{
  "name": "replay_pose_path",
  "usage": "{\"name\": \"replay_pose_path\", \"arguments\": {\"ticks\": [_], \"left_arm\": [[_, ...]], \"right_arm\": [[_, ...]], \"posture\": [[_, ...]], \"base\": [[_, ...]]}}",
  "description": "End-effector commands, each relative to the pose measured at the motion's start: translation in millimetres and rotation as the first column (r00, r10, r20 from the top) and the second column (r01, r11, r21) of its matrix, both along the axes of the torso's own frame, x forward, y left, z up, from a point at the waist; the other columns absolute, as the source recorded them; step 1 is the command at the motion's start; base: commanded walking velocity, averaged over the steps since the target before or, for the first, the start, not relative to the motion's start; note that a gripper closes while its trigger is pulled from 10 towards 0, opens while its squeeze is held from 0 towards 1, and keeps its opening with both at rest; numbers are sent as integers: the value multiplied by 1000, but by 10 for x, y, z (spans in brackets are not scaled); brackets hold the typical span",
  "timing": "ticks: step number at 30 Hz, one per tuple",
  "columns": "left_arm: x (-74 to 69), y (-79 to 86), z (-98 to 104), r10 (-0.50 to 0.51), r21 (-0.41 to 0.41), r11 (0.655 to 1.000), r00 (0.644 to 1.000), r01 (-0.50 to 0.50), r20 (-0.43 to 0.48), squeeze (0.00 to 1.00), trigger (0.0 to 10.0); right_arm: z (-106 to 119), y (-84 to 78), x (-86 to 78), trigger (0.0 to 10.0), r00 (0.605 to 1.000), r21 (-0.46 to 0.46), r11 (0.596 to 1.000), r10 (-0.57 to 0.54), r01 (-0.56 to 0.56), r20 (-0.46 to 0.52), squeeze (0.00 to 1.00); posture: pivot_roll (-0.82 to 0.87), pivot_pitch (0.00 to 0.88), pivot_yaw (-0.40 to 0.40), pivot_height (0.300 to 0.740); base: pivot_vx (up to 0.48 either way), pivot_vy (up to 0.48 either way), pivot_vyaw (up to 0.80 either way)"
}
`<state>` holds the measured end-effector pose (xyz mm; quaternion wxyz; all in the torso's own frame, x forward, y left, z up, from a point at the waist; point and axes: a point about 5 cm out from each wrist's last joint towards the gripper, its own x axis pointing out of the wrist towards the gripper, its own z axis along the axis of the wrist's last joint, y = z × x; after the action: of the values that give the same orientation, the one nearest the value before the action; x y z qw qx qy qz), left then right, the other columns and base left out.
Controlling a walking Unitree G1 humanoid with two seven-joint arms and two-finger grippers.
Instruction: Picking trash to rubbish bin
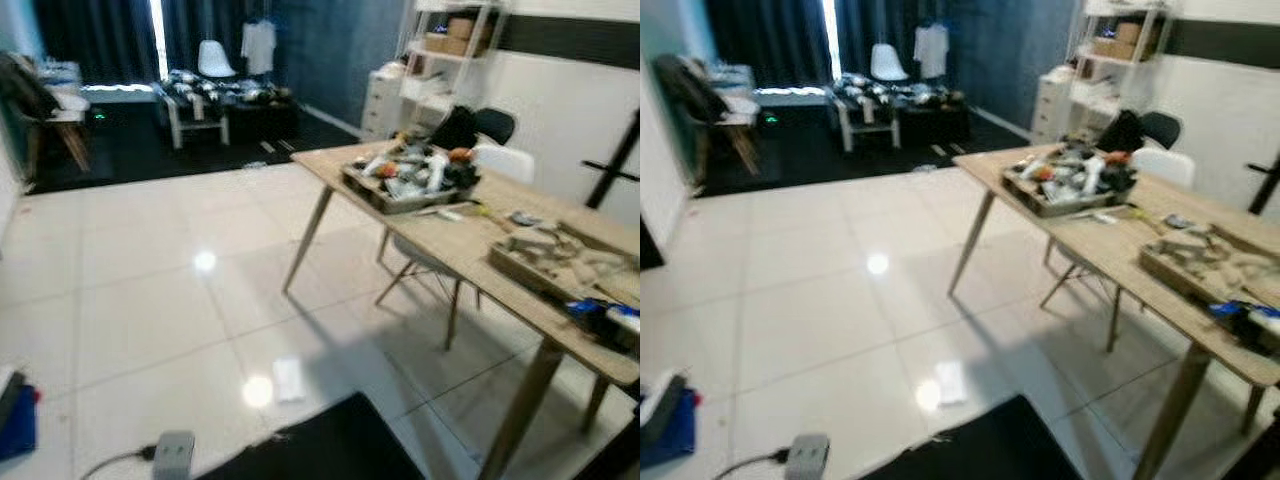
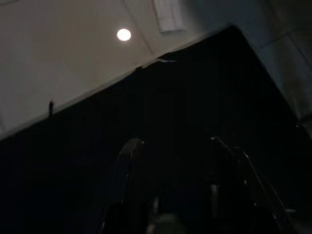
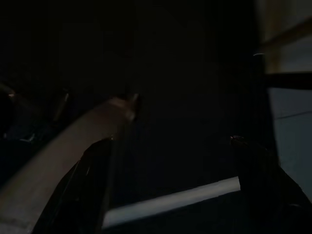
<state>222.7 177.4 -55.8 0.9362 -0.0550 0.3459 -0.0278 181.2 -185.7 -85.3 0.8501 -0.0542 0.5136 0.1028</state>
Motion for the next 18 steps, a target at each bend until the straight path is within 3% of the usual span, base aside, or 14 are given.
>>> {"name": "replay_pose_path", "arguments": {"ticks": [1, 12, 18], "left_arm": [[-56, 39, -35, -2, 14, 1000, 1000, 3, -25, 0, 10000], [-61, 41, -37, 0, 14, 1000, 1000, 0, -26, 0, 10000], [-76, 55, -43, 2, 15, 1000, 1000, -2, -28, 0, 10000]], "right_arm": [[-29, 52, -48, 10000, 1000, 17, 1000, -11, 11, -14, 0], [-23, 47, -39, 10000, 1000, 6, 1000, 8, -8, -3, 0], [-35, 56, -63, 10000, 1000, 19, 1000, -5, 5, -19, 0]], "posture": [[59, 0, -32, 740], [62, 0, -32, 740], [65, 0, -32, 740]], "base": [[277, 0, -800], [271, 0, -747], [264, 0, 0]]}}
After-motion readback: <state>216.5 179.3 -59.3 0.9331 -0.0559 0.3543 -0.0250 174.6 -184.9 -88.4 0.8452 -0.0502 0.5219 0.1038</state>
